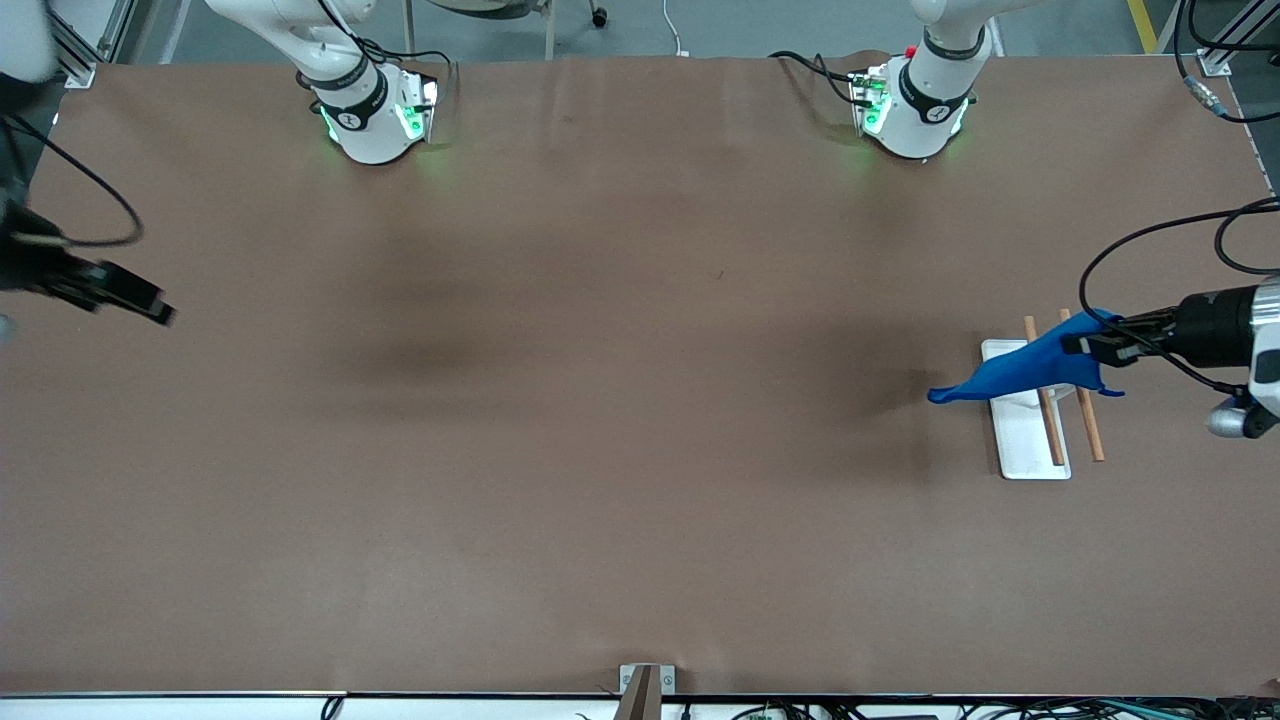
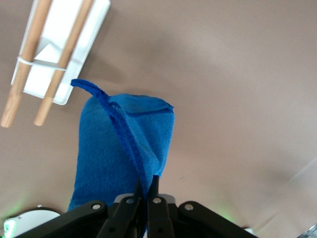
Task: Right arm passes towel to left arm to hang
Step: 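Carry the towel with the left gripper over the wooden dowel rack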
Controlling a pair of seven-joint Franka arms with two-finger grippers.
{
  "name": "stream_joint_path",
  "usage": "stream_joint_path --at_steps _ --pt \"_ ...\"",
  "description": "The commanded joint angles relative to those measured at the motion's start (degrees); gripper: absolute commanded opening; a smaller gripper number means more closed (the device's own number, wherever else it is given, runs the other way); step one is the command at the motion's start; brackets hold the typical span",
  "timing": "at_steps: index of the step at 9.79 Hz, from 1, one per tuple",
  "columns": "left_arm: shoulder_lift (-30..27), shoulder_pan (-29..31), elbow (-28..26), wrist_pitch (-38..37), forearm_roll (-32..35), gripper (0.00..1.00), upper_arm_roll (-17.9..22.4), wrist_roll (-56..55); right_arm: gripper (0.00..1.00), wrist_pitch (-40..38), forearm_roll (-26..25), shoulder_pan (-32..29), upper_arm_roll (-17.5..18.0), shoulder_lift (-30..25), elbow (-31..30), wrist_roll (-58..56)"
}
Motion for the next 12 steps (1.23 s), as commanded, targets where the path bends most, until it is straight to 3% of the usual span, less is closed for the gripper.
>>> stream_joint_path --at_steps 1,3,5,12 --pt "-0.8 -0.1 -6.5 5.3 3.6 0.00 0.0 -6.4 1.00 -7.3 -1.3 0.4 -2.6 0.1 7.7 -3.1" --pt "-0.7 2.5 -10.3 11.0 7.1 0.01 -0.4 -5.7 1.00 -8.3 -2.6 -1.7 -2.1 0.1 8.3 -7.4" --pt "-0.2 2.7 -9.8 12.9 14.3 0.01 -0.6 -1.7 1.00 -8.4 -4.6 -1.7 -1.8 0.1 8.1 -7.3" --pt "2.5 10.5 -9.8 16.8 18.2 0.01 -0.2 18.3 1.00 -6.2 -6.5 0.3 -1.5 -0.1 7.9 -7.8"
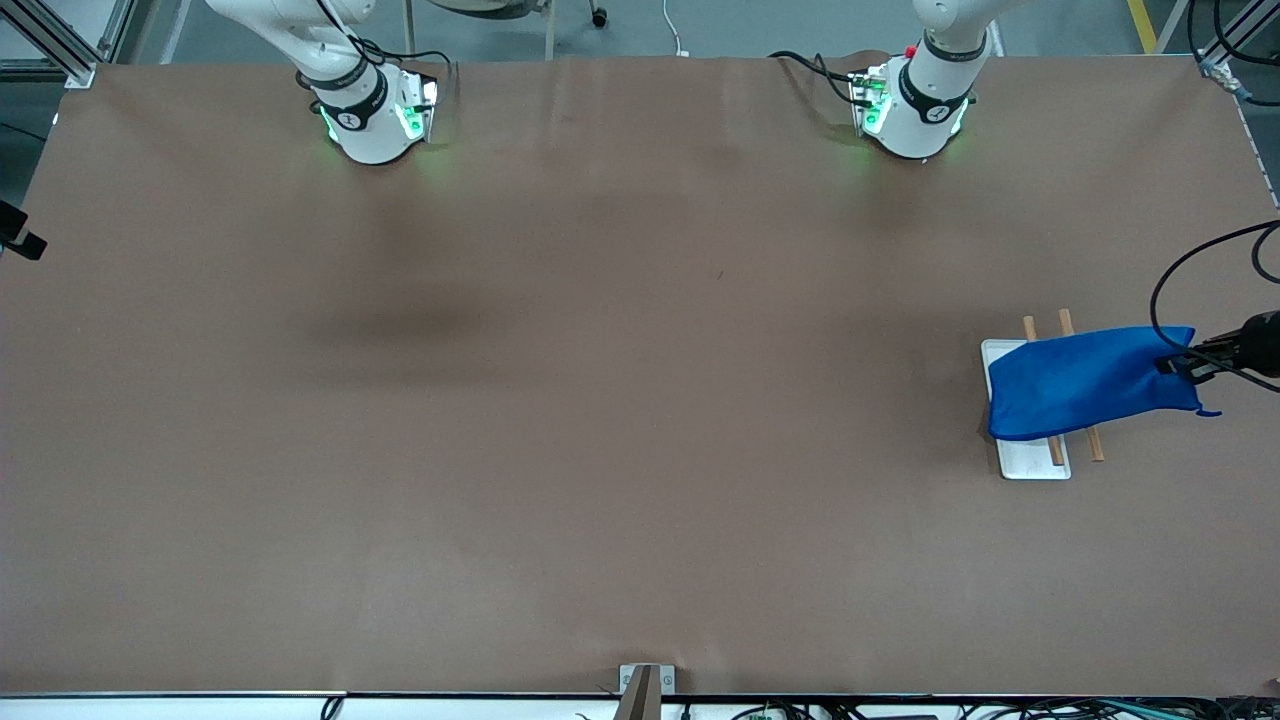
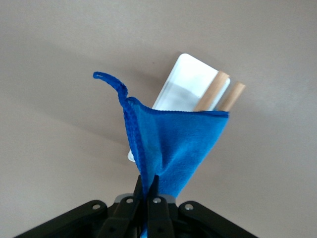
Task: Right arm passes towel to left arm to hang
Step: 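Lower the towel onto the dowels and open the left gripper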
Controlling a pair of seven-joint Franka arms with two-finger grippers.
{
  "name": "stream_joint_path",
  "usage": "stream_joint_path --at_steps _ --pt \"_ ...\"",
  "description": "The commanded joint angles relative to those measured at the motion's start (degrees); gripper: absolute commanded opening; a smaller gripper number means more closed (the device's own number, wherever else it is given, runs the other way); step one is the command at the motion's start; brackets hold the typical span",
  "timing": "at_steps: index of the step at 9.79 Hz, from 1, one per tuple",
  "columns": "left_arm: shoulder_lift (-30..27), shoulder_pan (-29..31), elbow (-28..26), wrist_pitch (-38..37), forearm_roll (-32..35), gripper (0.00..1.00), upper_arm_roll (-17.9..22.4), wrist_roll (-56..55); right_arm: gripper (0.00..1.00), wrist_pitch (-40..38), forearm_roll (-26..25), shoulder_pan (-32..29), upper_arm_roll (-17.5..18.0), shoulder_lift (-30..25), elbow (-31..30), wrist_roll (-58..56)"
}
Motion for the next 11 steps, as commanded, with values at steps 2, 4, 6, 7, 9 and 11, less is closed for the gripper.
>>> stream_joint_path --at_steps 2,4,6,7,9,11 --pt "3.2 2.4 -1.3 3.1 1.2 0.02 -0.3 5.0 1.00 0.0 -2.4 0.9 0.3 -0.4 0.2 -0.1" --pt "4.4 2.5 -1.2 3.2 1.2 0.12 -0.3 5.1 1.00 0.0 -2.0 0.7 0.3 -0.4 0.2 0.0" --pt "5.1 2.5 -1.2 4.2 4.4 0.26 -0.3 5.2 1.00 0.0 -1.9 0.8 0.3 -0.4 0.2 0.2" --pt "5.2 2.5 -1.2 4.3 5.1 0.33 -0.3 5.2 1.00 0.0 -1.8 0.7 0.3 -0.4 0.2 0.2" --pt "5.1 2.5 -0.9 4.3 5.3 0.38 -0.3 5.3 1.00 0.0 -1.8 0.7 0.3 -0.4 0.2 0.2" --pt "4.5 2.5 0.0 3.9 5.3 1.00 -0.4 8.0 1.00 0.0 -1.8 0.7 0.3 -0.4 0.1 0.3"
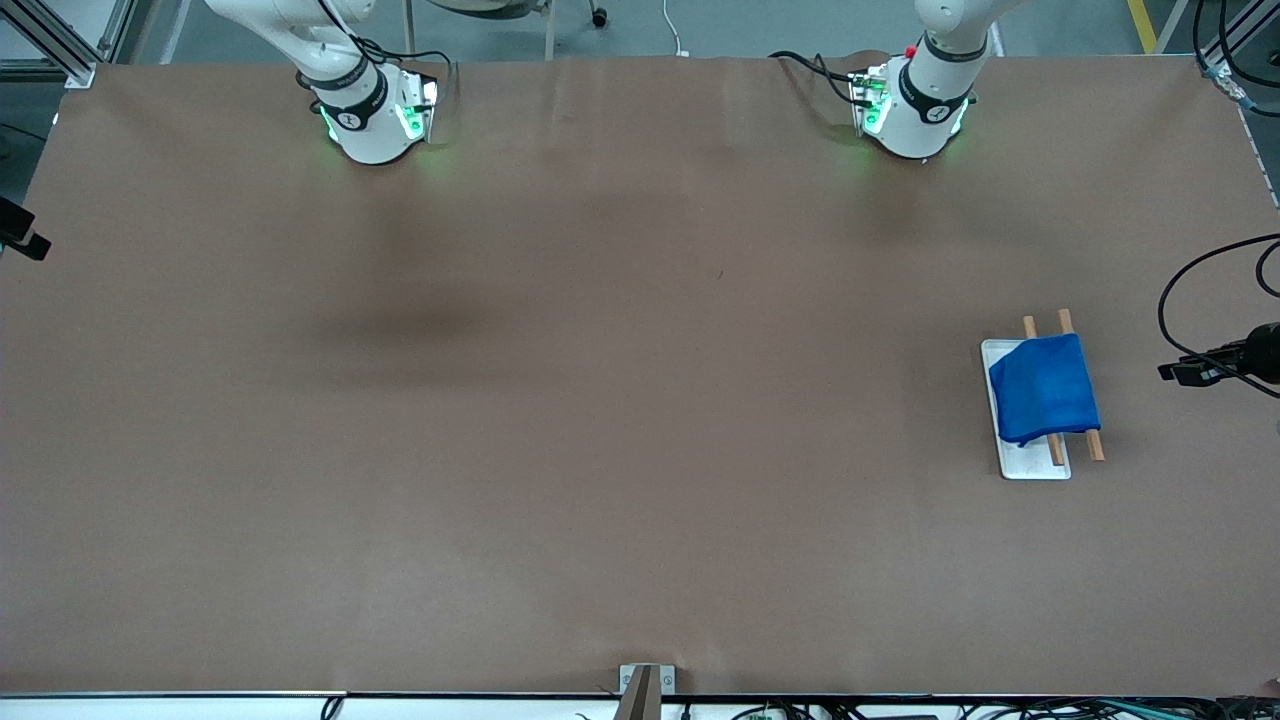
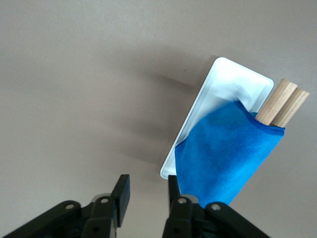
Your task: Right arm passes towel to left arm to hang
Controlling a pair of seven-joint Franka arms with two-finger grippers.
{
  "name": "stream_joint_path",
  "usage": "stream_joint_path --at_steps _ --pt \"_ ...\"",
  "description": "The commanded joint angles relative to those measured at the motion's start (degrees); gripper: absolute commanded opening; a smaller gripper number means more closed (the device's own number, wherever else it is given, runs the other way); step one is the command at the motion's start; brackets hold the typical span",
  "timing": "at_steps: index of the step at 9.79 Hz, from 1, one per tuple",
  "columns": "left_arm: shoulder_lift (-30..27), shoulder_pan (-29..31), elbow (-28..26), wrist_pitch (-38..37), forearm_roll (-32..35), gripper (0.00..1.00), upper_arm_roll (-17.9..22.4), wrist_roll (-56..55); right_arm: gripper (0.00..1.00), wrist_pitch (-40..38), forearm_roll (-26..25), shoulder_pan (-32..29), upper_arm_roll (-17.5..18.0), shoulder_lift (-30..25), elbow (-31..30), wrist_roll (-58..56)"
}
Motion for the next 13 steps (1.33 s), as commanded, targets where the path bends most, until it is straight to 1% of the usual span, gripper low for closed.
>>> stream_joint_path --at_steps 1,2,4,6,7,9,10,13 --pt "0.0 -0.3 1.0 0.2 1.2 1.00 -0.7 3.5 1.00 0.0 -0.7 -0.1 0.2 -0.4 0.0 0.2" --pt "-1.1 -0.5 3.0 -3.1 1.1 1.00 -1.2 3.6 1.00 0.0 -0.7 -0.1 0.2 -0.4 0.0 0.2" --pt "-2.3 -0.5 9.0 -8.7 1.1 1.00 -5.2 3.6 1.00 0.0 -0.7 -0.1 0.2 -0.4 0.1 0.2" --pt "-2.7 -0.5 13.6 -10.0 1.0 1.00 -7.2 7.0 1.00 0.0 -0.7 -0.1 0.2 -0.4 0.1 0.2" --pt "-3.4 -0.5 14.0 -11.3 1.0 1.00 -8.8 6.9 1.00 0.0 -0.6 -0.1 0.2 -0.3 0.0 0.2" --pt "-8.9 -0.5 14.0 -12.0 0.3 1.00 -12.3 6.0 1.00 0.1 -0.6 -0.1 0.1 -0.3 0.1 0.2" --pt "-11.9 -0.5 13.9 -12.9 0.3 1.00 -14.4 4.4 1.00 0.2 -0.5 -0.2 0.1 -0.3 0.1 0.2" --pt "-17.1 -0.5 13.9 -18.3 0.4 1.00 -19.0 -2.0 1.00 0.4 -0.5 -0.2 0.1 -0.3 0.0 0.2"
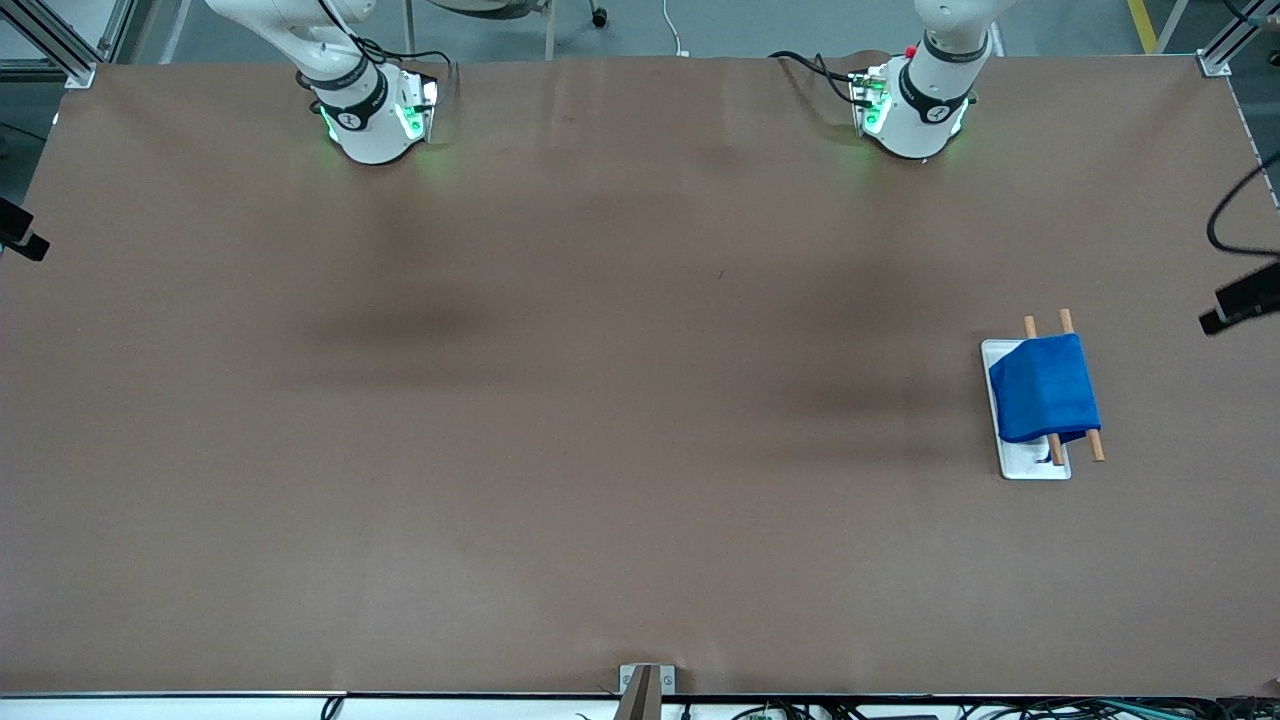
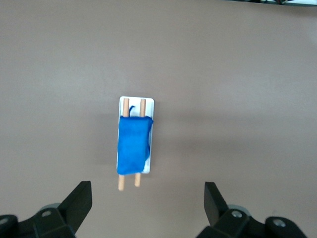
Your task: Right arm passes towel to left arm to hang
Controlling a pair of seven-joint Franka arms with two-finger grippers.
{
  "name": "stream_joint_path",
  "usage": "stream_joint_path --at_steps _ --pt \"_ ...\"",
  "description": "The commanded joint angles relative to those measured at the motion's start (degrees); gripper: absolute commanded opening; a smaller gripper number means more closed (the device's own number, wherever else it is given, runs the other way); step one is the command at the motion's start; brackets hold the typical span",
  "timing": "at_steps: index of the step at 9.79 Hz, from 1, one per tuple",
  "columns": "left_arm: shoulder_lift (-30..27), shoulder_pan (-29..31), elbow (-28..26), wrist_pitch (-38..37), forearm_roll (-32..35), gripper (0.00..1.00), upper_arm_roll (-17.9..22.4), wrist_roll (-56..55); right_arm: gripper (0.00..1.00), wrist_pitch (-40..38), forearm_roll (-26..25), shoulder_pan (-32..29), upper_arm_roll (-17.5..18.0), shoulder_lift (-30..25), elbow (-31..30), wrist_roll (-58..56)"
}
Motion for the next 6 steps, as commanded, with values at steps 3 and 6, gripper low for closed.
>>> stream_joint_path --at_steps 3,6 --pt "-10.5 -9.7 -11.4 -2.3 -0.8 1.00 5.6 -2.2 1.00 0.0 -0.4 -0.1 0.2 -0.3 0.0 0.2" --pt "-15.7 -19.6 -18.1 -2.1 -3.2 1.00 13.9 -2.6 1.00 -0.2 -0.4 -0.1 0.2 -0.3 0.0 0.1"
